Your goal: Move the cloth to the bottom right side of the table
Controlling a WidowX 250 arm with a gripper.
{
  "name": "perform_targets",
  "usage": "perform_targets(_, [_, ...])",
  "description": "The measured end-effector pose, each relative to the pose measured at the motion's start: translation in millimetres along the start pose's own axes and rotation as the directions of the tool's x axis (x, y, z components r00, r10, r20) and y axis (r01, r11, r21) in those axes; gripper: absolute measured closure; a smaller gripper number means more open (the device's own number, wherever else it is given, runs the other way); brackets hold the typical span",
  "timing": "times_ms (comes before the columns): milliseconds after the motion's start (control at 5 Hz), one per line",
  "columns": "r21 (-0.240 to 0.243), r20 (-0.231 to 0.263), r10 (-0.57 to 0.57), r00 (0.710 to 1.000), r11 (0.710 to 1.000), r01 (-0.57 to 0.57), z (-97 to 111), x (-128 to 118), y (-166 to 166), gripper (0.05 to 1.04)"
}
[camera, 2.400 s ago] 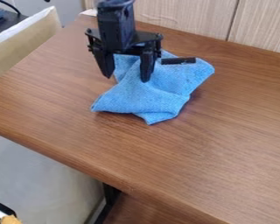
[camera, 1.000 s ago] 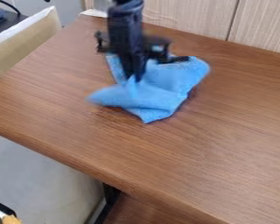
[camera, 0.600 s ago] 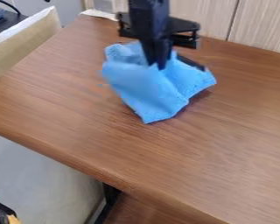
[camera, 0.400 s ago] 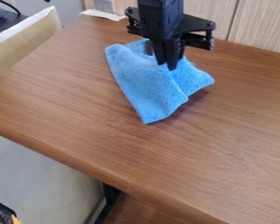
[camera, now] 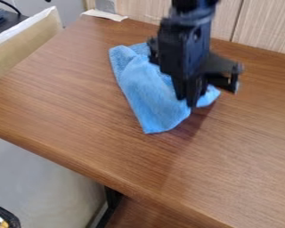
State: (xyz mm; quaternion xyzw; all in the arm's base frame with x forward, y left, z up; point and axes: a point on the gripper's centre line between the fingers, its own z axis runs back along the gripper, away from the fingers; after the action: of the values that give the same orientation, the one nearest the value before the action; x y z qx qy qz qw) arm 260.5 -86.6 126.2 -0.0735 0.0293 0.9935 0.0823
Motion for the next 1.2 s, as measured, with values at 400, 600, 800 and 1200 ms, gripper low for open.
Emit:
perform_targets(400, [-0.001,0.067,-0.122,0.99,0.993,0.122,-30,35,26,1.028])
perform_targets(600, [0.008,0.075,-0.15,0.986,0.989,0.149,-36,44,34,1.028])
perform_targets(800, [0.007,0.072,-0.14,0.988,0.99,0.14,-37,43,34,1.003])
perform_targets(1200, [-0.046,0.063,-0.089,0.994,0.995,0.092,-39,43,27,0.581])
